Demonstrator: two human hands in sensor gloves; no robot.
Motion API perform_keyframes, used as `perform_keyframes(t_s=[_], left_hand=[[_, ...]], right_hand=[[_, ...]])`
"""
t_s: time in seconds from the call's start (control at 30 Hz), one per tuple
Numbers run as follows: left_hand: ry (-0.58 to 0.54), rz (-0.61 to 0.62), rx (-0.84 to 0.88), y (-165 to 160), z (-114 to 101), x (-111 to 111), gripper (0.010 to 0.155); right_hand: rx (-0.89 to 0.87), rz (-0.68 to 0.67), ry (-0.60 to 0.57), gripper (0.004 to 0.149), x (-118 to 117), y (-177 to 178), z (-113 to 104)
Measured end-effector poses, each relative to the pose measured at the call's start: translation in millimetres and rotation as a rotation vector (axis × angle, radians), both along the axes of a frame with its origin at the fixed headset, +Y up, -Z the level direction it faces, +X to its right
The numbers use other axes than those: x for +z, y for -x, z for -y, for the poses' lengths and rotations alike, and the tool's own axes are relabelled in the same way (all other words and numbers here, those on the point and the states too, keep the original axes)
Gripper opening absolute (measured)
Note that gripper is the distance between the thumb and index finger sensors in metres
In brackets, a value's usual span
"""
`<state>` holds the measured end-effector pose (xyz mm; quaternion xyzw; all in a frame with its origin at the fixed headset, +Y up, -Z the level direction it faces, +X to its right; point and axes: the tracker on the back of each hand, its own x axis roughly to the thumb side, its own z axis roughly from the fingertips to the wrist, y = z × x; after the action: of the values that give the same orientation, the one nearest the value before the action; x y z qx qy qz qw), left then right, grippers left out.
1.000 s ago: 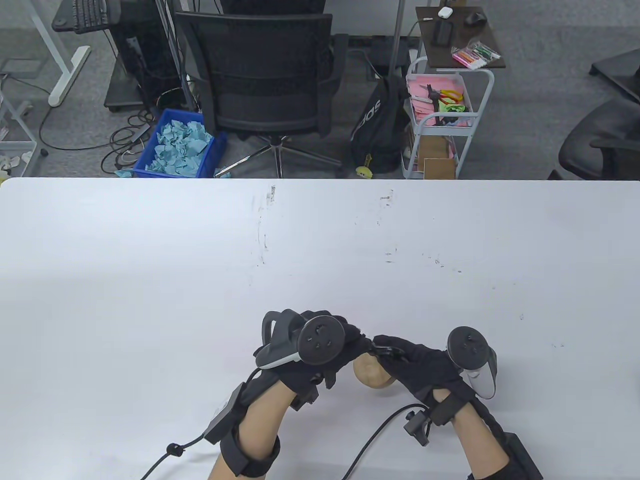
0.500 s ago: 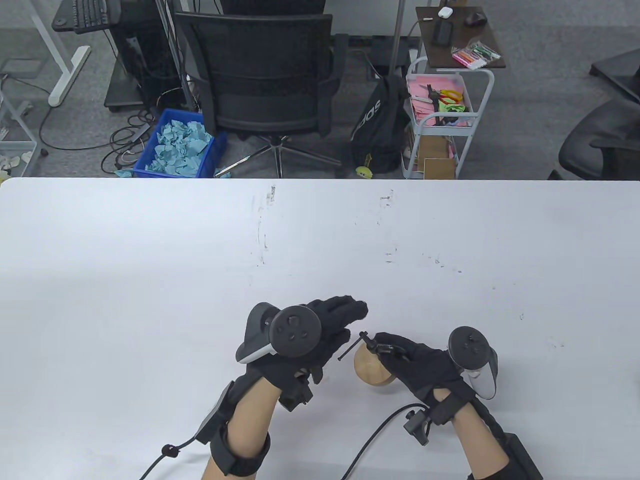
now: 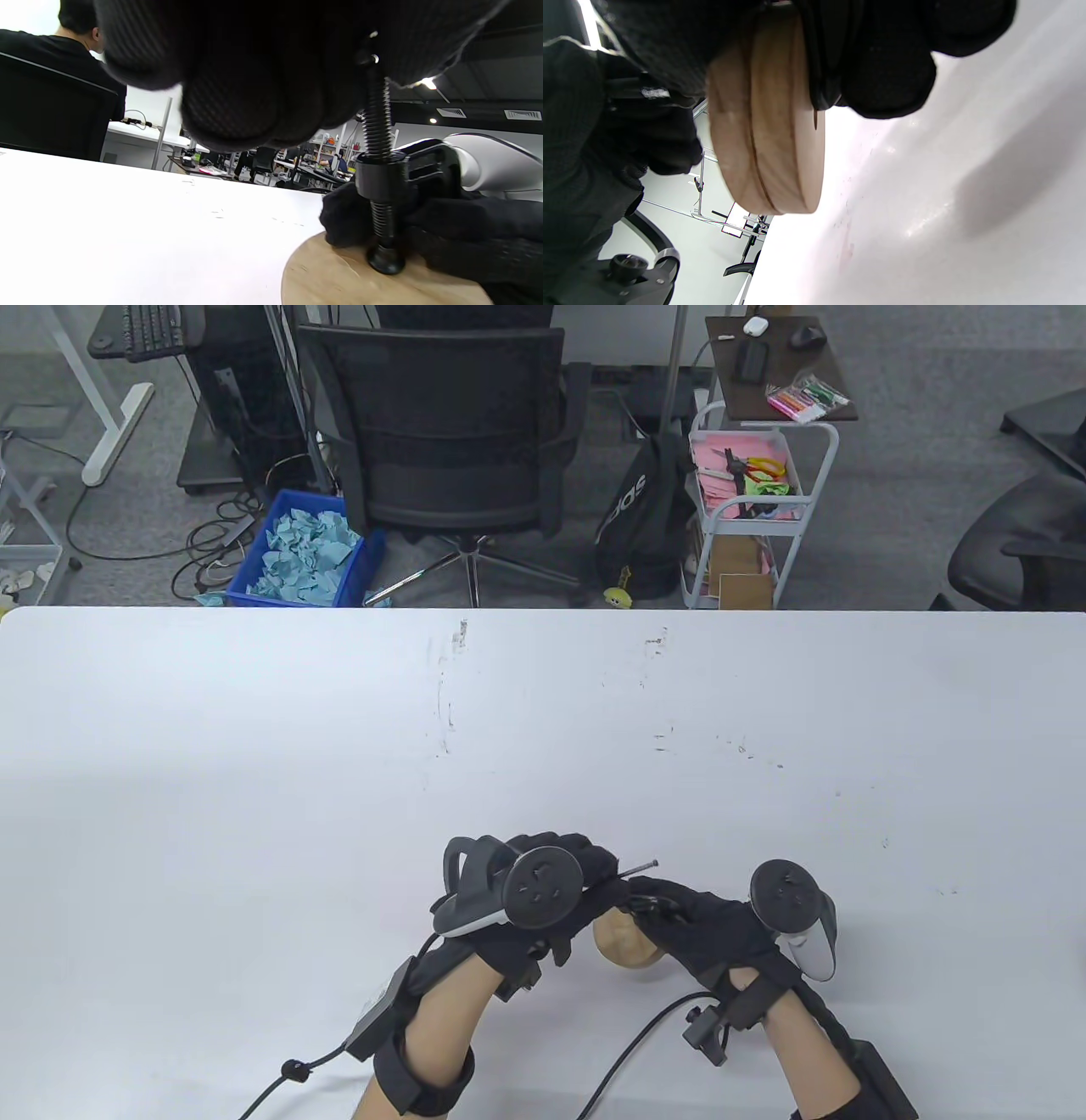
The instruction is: Unscrew the clamp open
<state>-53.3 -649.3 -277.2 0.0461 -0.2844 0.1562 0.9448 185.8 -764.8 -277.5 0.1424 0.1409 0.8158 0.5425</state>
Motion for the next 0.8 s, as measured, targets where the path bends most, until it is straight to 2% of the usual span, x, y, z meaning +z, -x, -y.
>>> perform_keyframes(t_s=[0.23,0.33,0.43,0.47,0.53,0.63,0.73,0.8], left_hand=[[-0.004,-0.016,0.016,1.5,0.7,-0.3,0.044],[-0.021,-0.017,0.059,5.1,-6.9,4.8,0.060],[-0.031,0.080,0.153,4.5,-11.1,10.6,0.058],[-0.066,0.133,0.219,2.1,-10.9,12.0,0.054],[-0.005,0.151,0.170,-3.1,-10.1,11.1,0.052],[-0.013,0.110,0.041,-4.7,-5.7,8.6,0.054],[0.026,0.071,-0.028,-0.5,-3.6,5.1,0.059],[0.021,0.052,-0.029,4.4,-3.8,3.5,0.056]], right_hand=[[-0.007,0.010,0.006,0.046,-0.1,-0.9,0.1],[-0.022,0.018,0.011,0.046,-0.6,-2.6,0.4],[-0.028,0.017,0.027,0.046,-1.9,-3.3,1.5],[-0.027,0.016,0.029,0.046,-2.0,-3.2,1.5],[-0.028,0.016,0.025,0.046,-1.7,-3.4,1.3],[-0.033,0.022,0.019,0.046,-1.3,-4.3,1.3],[-0.040,0.025,0.026,0.046,-1.8,-5.2,1.6],[-0.041,0.030,0.022,0.046,-1.3,-5.4,1.2]])
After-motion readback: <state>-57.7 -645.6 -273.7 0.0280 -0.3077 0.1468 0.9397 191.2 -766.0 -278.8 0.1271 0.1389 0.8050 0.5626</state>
